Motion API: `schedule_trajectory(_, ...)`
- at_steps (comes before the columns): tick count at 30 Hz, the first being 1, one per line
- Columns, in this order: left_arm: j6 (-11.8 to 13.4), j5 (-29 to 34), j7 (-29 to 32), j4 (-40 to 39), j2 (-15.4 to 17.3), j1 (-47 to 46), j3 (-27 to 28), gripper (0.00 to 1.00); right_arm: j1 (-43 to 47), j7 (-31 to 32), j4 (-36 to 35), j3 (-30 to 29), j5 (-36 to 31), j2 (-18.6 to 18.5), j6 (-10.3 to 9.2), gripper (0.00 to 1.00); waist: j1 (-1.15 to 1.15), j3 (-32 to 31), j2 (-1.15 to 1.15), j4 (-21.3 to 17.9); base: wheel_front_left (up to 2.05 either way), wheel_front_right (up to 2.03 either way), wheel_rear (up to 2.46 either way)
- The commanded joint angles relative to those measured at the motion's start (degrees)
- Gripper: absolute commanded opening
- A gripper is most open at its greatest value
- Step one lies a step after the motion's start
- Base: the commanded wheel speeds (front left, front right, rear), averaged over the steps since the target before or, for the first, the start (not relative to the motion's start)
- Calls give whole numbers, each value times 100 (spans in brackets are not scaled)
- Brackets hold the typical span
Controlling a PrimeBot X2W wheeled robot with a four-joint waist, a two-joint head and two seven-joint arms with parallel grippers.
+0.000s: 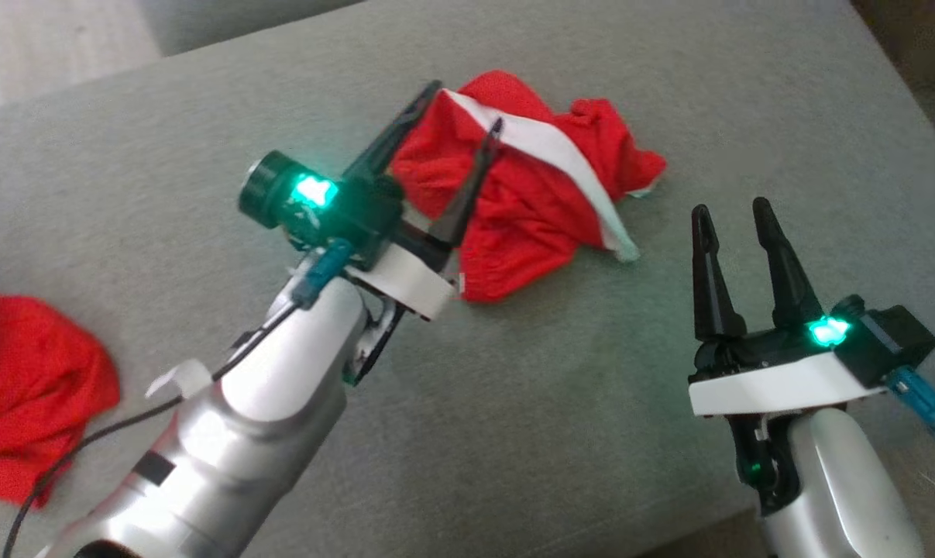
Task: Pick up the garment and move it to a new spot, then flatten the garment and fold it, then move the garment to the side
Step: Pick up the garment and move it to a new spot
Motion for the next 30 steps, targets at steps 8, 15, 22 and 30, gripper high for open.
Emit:
schedule_trajectory(8,303,-303,-204,-588,643,629,967,100,-55,-61,-152,-105,-376,-22,-4,100,-1,-430,0,948,0,0,0)
schedule_trajectory(15,490,-355,-211,-1431,997,1860,1575,100,171,-61,-28,-200,-561,-22,-4,100,-1,-738,0,1449,0,0,0)
schedule_trajectory(22,607,-338,-212,-1797,838,2844,1952,100,391,-61,173,-155,-626,-22,-4,100,-1,-945,0,1671,0,0,0)
schedule_trajectory(30,483,-142,-212,-1941,538,3189,2206,100,365,-61,277,-90,-656,-22,-4,100,-1,-978,0,1755,0,0,0)
